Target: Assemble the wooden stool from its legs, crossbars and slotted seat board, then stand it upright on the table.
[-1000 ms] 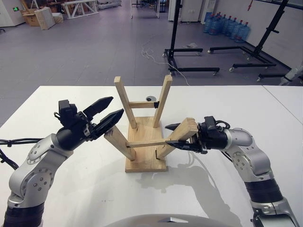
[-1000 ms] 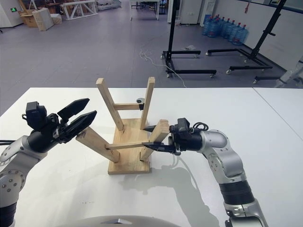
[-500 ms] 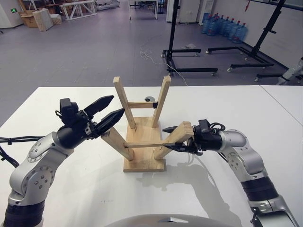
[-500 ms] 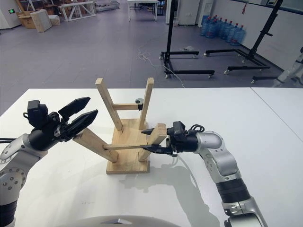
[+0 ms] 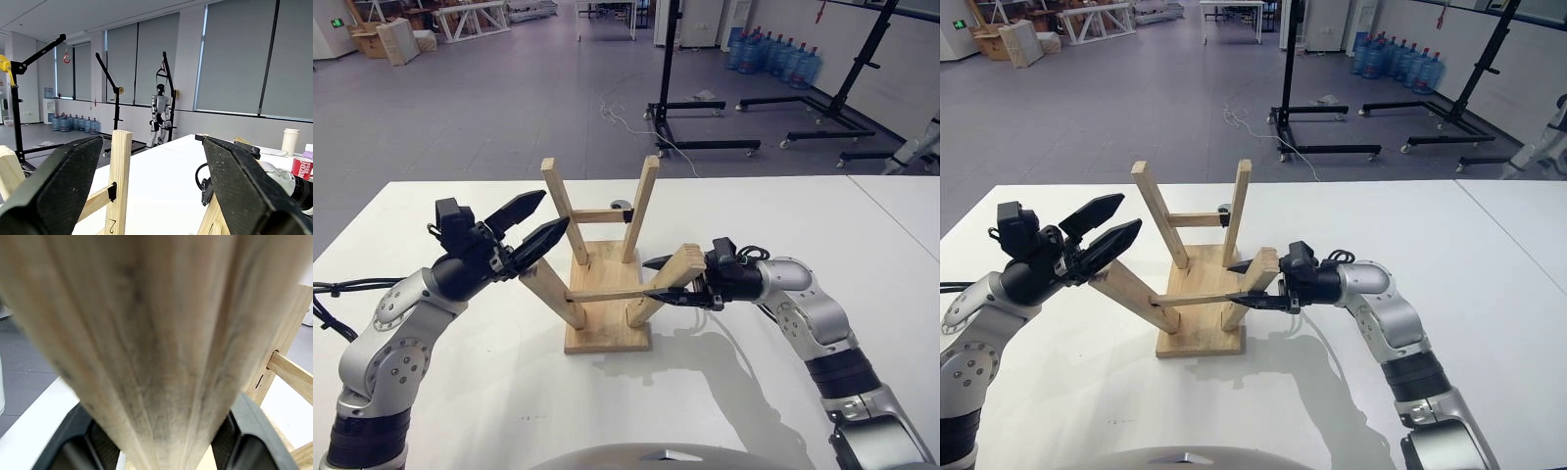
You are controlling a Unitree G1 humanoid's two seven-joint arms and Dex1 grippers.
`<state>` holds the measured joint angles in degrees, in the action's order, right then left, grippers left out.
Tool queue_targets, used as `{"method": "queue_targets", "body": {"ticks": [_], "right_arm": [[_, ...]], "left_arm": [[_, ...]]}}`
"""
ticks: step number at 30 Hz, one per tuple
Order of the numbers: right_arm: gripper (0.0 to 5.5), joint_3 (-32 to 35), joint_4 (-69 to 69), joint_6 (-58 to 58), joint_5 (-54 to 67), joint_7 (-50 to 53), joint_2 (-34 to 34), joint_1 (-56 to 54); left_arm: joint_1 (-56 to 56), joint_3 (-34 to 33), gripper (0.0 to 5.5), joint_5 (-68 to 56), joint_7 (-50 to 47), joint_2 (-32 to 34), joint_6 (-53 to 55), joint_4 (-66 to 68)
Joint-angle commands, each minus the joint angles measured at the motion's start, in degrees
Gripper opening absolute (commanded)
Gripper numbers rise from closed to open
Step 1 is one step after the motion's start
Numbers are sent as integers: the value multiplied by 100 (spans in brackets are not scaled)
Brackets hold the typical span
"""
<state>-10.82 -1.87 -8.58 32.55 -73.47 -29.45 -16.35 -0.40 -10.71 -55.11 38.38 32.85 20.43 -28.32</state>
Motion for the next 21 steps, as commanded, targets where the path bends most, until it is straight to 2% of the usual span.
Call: {"method": "queue_targets", "body": {"ticks": [1,10,15,21], "right_arm": [[250,-659,358,-600,-531,149,78,308],[400,88,-281,-913,-143,402,-82,541],[400,497,-452,-790,-206,571,-249,860],[400,341,-108,-132,-870,1112,105,865]], "left_arm": [[274,524,370,464,24,3,360,142],[204,460,370,452,-47,60,322,189],[158,361,370,351,-132,44,334,130],[-62,-88,370,-853,-227,-375,381,18]]}}
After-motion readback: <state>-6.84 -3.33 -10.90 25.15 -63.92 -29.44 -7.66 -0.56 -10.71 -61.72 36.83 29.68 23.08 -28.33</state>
